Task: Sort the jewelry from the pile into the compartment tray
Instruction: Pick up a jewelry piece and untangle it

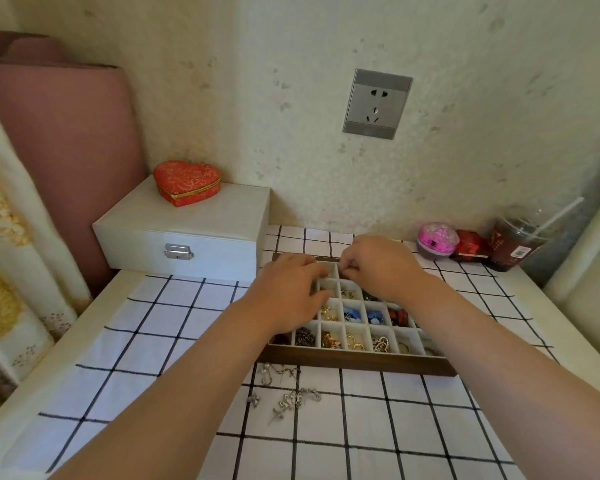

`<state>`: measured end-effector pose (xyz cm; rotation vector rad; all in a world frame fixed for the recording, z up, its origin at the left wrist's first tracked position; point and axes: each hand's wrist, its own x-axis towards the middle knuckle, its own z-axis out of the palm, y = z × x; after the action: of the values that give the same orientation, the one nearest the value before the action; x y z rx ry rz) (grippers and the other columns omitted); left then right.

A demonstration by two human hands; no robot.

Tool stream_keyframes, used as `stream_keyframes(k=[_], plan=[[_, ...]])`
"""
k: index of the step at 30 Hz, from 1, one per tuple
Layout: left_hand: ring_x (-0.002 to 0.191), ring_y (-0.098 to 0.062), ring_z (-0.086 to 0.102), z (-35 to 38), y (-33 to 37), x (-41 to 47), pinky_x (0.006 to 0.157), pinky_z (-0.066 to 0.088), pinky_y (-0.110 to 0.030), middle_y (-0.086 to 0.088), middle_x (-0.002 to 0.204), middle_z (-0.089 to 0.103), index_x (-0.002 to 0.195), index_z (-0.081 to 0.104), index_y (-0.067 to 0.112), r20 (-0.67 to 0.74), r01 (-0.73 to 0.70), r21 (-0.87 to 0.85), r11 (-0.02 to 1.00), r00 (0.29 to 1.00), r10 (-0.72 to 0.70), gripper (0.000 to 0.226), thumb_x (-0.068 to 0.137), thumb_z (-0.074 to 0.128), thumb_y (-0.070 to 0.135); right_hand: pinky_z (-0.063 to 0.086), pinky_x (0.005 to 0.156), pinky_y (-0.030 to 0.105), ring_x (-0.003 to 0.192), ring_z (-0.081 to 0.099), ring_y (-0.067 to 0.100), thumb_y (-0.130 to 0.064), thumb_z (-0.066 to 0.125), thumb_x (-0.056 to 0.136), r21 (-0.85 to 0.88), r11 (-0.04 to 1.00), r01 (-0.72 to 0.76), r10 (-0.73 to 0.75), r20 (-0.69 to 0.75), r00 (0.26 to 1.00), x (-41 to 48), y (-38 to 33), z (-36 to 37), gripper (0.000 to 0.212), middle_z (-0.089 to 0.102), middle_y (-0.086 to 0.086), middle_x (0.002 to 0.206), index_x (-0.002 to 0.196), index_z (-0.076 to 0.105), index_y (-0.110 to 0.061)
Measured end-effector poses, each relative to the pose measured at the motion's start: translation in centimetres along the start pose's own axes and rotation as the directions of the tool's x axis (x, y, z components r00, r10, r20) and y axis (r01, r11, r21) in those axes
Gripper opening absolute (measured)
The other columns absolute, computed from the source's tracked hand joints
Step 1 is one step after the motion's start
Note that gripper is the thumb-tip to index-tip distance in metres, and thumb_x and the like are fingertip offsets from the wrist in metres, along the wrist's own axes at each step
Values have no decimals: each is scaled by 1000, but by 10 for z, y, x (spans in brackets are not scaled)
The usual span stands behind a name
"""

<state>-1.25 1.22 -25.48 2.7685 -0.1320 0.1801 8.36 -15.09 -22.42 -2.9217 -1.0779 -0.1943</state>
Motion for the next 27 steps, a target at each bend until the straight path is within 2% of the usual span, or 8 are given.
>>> stream_keyframes(k=[7, 11, 15, 17, 19, 21, 24, 27], plan=[[134, -14, 36, -3, -7, -1, 110, 33, -38, 7, 141, 51, 138, 52, 31, -25, -26, -73, 997, 999, 24, 38, 100, 48, 33, 49, 67, 29, 82, 61, 13, -25, 64, 91, 33, 996, -78, 80, -64, 995, 1, -4, 5, 12, 63, -10, 90, 86, 74, -28], [132, -12, 38, -2, -9, -2, 109, 34, -36, 8, 139, 52, 136, 54, 32, -30, -30, -90, 996, 999, 28, 37, 99, 49, 30, 50, 60, 26, 71, 64, 13, -23, 63, 91, 83, 990, -110, 108, 22, 994, 3, 0, 7, 17, 71, -6, 79, 80, 76, -25], [133, -12, 38, -3, -8, -4, 110, 34, -36, 8, 140, 51, 136, 54, 31, -43, -34, -90, 995, 999, 31, 37, 99, 49, 31, 55, 64, 29, 71, 65, 18, -18, 60, 93, 150, 982, -112, 97, 104, 990, 4, 3, 7, 19, 74, -1, 80, 85, 77, -18], [133, -13, 38, -5, -9, -6, 111, 35, -37, 8, 141, 50, 137, 53, 31, -56, -41, -101, 994, 998, 36, 38, 99, 50, 30, 54, 70, 29, 76, 63, 10, -22, 61, 95, 182, 977, -109, 90, 107, 990, 1, 3, 0, 17, 69, -12, 87, 92, 78, -26], [132, -12, 39, -9, -9, -11, 110, 38, -37, 9, 140, 50, 136, 54, 30, -85, -52, -131, 990, 996, 41, 38, 99, 50, 30, 50, 74, 29, 85, 59, 8, -27, 63, 95, 194, 975, -110, 98, 70, 993, -5, 4, -10, 15, 59, -15, 95, 102, 75, -32], [125, -9, 42, -14, -9, -18, 105, 41, -35, 11, 134, 52, 133, 56, 30, -122, -61, -158, 986, 992, 42, 36, 98, 53, 30, 50, 77, 31, 91, 58, 10, -29, 63, 95, 185, 977, -109, 106, 27, 994, -13, 4, -20, 16, 55, -14, 99, 105, 73, -35], [108, -4, 48, -21, -9, -32, 93, 47, -28, 14, 117, 53, 121, 61, 31, -173, -66, -189, 980, 984, 33, 26, 96, 58, 29, 50, 77, 30, 90, 56, 5, -29, 63, 95, 222, 971, -87, 93, -18, 995, -31, -6, -36, 15, 58, -13, 102, 105, 73, -35], [89, 0, 48, -28, -8, -53, 75, 41, -16, 19, 99, 47, 105, 62, 31, -213, -71, -194, 978, 977, 29, 12, 94, 61, 28, 47, 75, 24, 80, 54, -4, -27, 65, 94, 285, 958, -20, 31, -34, 999, -53, -30, -47, 14, 61, -17, 98, 103, 74, -33]])
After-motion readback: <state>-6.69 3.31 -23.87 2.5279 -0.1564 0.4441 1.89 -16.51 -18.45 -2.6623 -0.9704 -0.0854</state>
